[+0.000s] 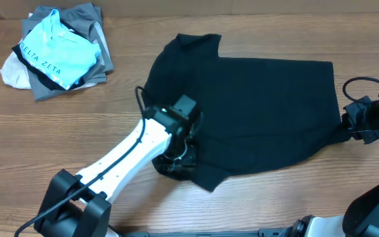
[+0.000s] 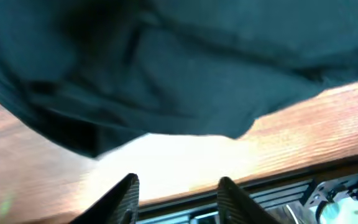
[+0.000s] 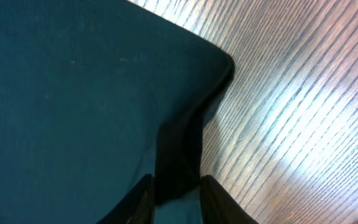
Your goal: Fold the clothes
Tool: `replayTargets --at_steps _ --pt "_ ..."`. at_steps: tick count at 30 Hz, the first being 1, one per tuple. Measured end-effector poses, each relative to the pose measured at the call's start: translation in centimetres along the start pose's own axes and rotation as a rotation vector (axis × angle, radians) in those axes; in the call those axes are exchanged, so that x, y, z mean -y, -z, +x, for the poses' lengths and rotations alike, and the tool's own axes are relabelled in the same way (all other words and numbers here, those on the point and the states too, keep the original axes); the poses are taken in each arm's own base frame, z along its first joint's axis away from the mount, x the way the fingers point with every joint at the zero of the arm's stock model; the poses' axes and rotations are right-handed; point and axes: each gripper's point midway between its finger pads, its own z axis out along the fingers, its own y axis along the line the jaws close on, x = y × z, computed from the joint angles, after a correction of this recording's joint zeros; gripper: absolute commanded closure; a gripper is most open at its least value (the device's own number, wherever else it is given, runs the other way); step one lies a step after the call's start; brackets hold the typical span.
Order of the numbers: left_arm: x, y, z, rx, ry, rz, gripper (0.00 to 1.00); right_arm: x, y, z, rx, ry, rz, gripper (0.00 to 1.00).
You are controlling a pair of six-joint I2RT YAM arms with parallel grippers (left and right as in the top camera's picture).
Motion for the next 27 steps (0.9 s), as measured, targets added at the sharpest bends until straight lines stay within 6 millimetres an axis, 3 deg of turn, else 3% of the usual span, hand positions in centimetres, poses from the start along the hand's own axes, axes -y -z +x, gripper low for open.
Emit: replayTargets --at_steps 5,8,16,24,27 --pt "1.6 -1.8 1.1 0.019 0.067 -0.011 0.42 0.0 0.0 0.0 0.0 0.0 -0.001 0.71" --pt "2.1 -3.4 1.6 0.029 0.115 -0.006 0.43 0.0 0.0 0.0 0.001 0.0 -0.001 0.71" --pt "1.5 -5.8 1.3 0.054 0.254 0.016 0.41 0.1 0.0 0.1 -0.003 -0.001 0.002 0.69" --pt "1.6 -6.2 1.1 0.064 0.284 0.036 0.36 0.3 0.0 0.4 -0.018 0.002 0.013 0.21" --pt "1.9 -6.2 0.7 0.077 0.288 0.052 0.35 0.5 0.0 0.7 -0.029 -0.003 0.022 0.16"
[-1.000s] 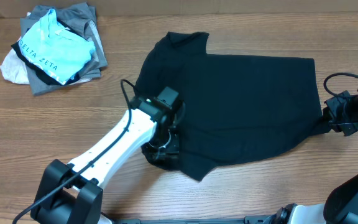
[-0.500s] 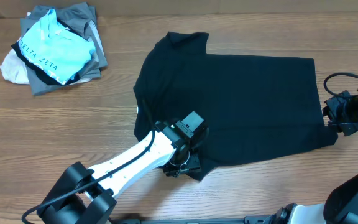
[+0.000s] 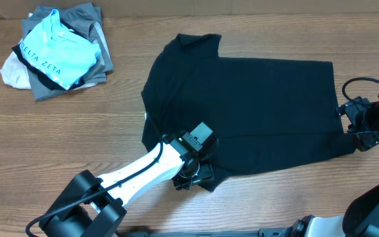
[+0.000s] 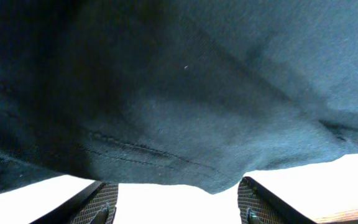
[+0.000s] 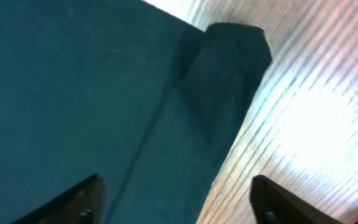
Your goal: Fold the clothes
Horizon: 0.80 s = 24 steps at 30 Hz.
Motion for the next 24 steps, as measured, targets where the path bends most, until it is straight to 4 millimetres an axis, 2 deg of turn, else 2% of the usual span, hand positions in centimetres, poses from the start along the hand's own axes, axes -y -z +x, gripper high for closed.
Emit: replayTargets --at_steps 6,9,11,13,17,22,24 --pt "0.5 -0.1 -0.5 0.025 0.022 0.02 0.34 0.1 0.0 0.1 -0.005 0.0 0.004 0.15" --pt "0.2 -0.4 -0.5 0.02 0.035 0.014 0.37 0.1 0.0 0.1 -0.006 0.0 0.004 0.15" --pt "0.2 -0.9 -0.6 0.017 0.041 0.009 0.47 0.1 0.0 0.1 -0.005 0.0 0.004 0.14" --pt "0.0 -1.4 -0.6 0.009 0.052 -0.002 0.62 0.1 0.0 0.1 -0.005 0.0 0.003 0.12" --pt "-0.2 -1.7 -0.5 -0.001 0.065 -0.012 0.8 0.1 0.0 0.1 -0.003 -0.006 0.002 0.07" --pt "-0.2 -1.7 -0.6 -0.006 0.071 -0.009 0.88 0.0 0.0 0.0 0.001 -0.037 -0.001 0.05" --pt "-0.3 -1.7 -0.7 -0.008 0.077 -0.007 0.95 0.0 0.0 -0.4 0.01 -0.054 -0.008 0.04"
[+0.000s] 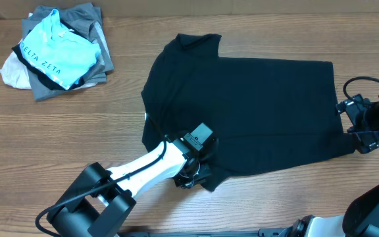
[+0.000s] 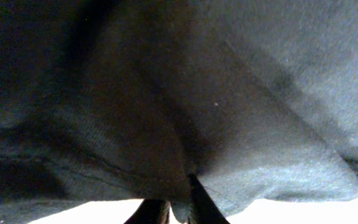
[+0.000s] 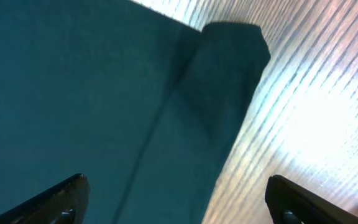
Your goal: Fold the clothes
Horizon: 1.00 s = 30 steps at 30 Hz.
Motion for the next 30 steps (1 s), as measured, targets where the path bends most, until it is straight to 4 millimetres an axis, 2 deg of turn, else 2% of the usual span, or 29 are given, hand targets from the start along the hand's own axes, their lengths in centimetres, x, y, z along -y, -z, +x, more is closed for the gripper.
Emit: replayTargets --at_steps 8,12,15,21,23,30 --pt "0.0 0.1 0.0 -0.012 0.002 0.006 0.96 0.1 0.0 -2.0 0.049 -0.05 -0.033 0.03" --pt "0.0 0.3 0.2 -0.027 -0.032 0.007 0.96 0.0 -0.9 -2.4 0.04 -0.055 -0.025 0.03" --pt "0.9 1.3 0.2 -0.031 -0.059 0.012 0.96 -0.1 -1.7 -2.4 0.024 -0.053 -0.013 0.03" --pt "4.9 5.2 -1.0 0.023 -0.137 0.08 0.96 -0.3 -2.8 -2.3 -0.005 -0.05 -0.001 0.04" --pt "5.6 5.9 -1.5 0.045 -0.151 0.095 0.96 -0.5 -3.3 -2.2 -0.019 -0.047 -0.002 0.05" --pt "4.3 6.6 -3.8 0.098 -0.144 0.061 0.96 -2.2 -4.7 -1.4 -0.042 0.01 -0.006 0.05"
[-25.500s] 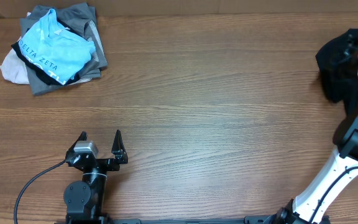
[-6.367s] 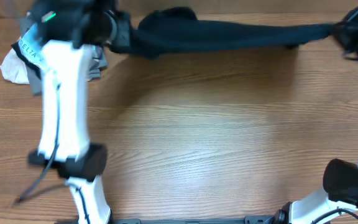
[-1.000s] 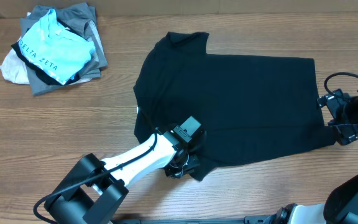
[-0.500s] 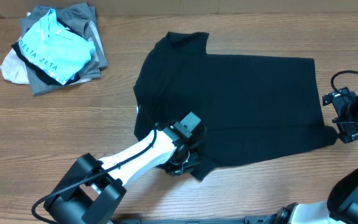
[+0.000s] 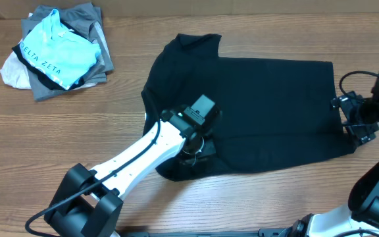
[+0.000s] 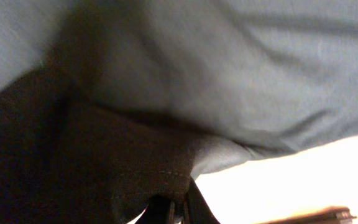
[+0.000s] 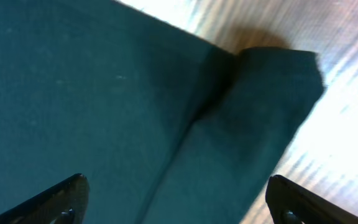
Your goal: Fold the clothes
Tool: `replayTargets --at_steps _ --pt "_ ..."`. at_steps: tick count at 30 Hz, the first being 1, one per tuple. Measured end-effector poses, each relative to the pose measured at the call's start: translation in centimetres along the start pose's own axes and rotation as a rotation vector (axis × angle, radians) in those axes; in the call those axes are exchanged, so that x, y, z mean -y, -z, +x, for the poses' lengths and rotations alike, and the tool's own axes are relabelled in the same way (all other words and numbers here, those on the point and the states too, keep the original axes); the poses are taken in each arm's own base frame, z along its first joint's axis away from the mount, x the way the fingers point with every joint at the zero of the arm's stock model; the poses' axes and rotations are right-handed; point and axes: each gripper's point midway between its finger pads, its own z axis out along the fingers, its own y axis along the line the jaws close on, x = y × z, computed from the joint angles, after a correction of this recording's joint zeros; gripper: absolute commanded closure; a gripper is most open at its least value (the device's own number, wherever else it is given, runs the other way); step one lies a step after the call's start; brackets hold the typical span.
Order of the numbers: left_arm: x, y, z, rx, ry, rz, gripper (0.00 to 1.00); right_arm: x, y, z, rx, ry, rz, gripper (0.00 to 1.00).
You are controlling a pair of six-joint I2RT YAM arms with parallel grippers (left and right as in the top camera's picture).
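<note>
A black T-shirt (image 5: 262,99) lies spread across the wooden table (image 5: 64,131). My left gripper (image 5: 198,146) is shut on the shirt's near-left corner, which it holds over the shirt's near-left part. In the left wrist view the fingers (image 6: 176,208) pinch a dark hemmed edge of cloth. My right gripper (image 5: 355,125) stands open at the shirt's right edge. The right wrist view shows its fingers (image 7: 61,202) spread wide over a small folded flap (image 7: 260,112), and they hold nothing.
A pile of other clothes (image 5: 58,49), grey, light blue and white, lies at the far left of the table. Bare wood runs along the near edge and to the left of the shirt.
My left gripper, still shut on the near-left corner, now sits farther from the near edge and over the shirt. That corner no longer sticks out. The right gripper shifted slightly and stays open.
First my left gripper was open at the shirt's near-left sleeve and the right one was shut on the right edge. Then the right was open off a small flap, with the left open at the near corner. The left then gripped that corner and now holds it over the shirt.
</note>
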Motion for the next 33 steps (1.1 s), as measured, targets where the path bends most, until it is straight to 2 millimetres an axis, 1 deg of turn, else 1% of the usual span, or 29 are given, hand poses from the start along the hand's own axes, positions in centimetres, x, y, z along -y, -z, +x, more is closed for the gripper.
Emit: replayTargets --at_steps 6,8,11,15,21,25,29,31,33 --pt "-0.9 0.7 -3.3 0.072 -0.006 0.019 0.96 -1.5 -1.6 0.2 -0.005 0.041 -0.004 0.05" --pt "-1.7 1.0 -4.4 0.088 -0.004 0.016 0.96 -1.6 -1.9 0.1 -0.004 0.044 -0.006 0.05" --pt "-2.1 1.1 -4.9 0.097 -0.012 0.014 0.96 -1.6 -1.9 0.1 -0.004 0.043 -0.004 0.05" --pt "-1.8 1.2 -5.4 0.115 -0.037 0.024 0.96 -1.2 -1.9 0.3 -0.013 0.038 0.014 0.05" --pt "-1.6 1.3 -6.4 0.168 -0.047 0.022 0.95 0.5 -1.7 1.8 -0.069 0.025 0.085 0.04" --pt "-1.5 1.4 -6.7 0.183 -0.048 0.021 0.95 1.7 -1.5 3.0 -0.119 0.011 0.137 0.04" --pt "-1.5 1.4 -6.8 0.184 -0.048 0.02 0.95 2.0 -1.4 3.5 -0.134 -0.005 0.152 0.04" --pt "-1.5 1.4 -6.8 0.185 -0.048 0.02 0.95 2.1 -1.8 3.5 -0.131 -0.019 0.152 0.04" --pt "-1.5 1.4 -6.8 0.185 -0.048 0.021 0.94 2.3 -2.9 3.7 -0.129 -0.037 0.146 0.07"
